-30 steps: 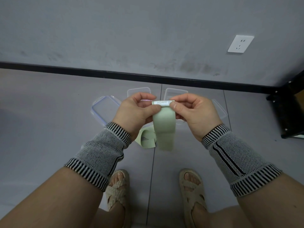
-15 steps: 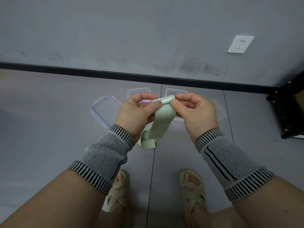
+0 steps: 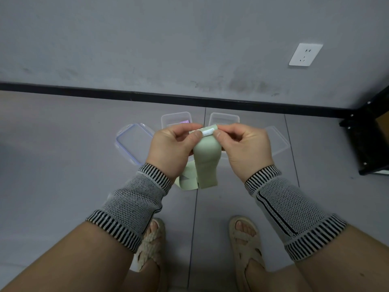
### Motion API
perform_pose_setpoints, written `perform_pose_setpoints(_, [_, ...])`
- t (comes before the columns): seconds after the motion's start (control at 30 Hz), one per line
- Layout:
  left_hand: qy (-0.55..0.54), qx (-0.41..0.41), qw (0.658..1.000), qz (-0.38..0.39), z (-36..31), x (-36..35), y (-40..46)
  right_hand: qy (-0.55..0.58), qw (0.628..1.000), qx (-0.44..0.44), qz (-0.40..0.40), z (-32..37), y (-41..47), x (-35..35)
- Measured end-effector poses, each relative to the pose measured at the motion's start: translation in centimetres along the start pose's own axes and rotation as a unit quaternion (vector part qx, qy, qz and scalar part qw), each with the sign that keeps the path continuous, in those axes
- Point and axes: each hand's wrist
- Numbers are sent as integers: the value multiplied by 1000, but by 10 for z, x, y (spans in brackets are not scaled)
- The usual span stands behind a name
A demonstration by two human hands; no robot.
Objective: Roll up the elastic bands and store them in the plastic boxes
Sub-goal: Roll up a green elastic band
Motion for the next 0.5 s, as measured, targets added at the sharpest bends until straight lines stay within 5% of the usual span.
perform_pose_setpoints(0.27, [68, -57, 995, 38, 0, 0, 1, 64, 992, -67, 84, 5, 6, 11])
perform_pose_setpoints(0.5, [14, 22, 999, 47, 1, 3, 4, 107, 990, -41, 80, 5, 8, 11])
Point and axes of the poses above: each hand's wrist, its own y-axis towards the middle knuckle, its own x-axis out of the back of the hand, z = x × y, and after that the axes turned 9 degrees about -x, right-handed
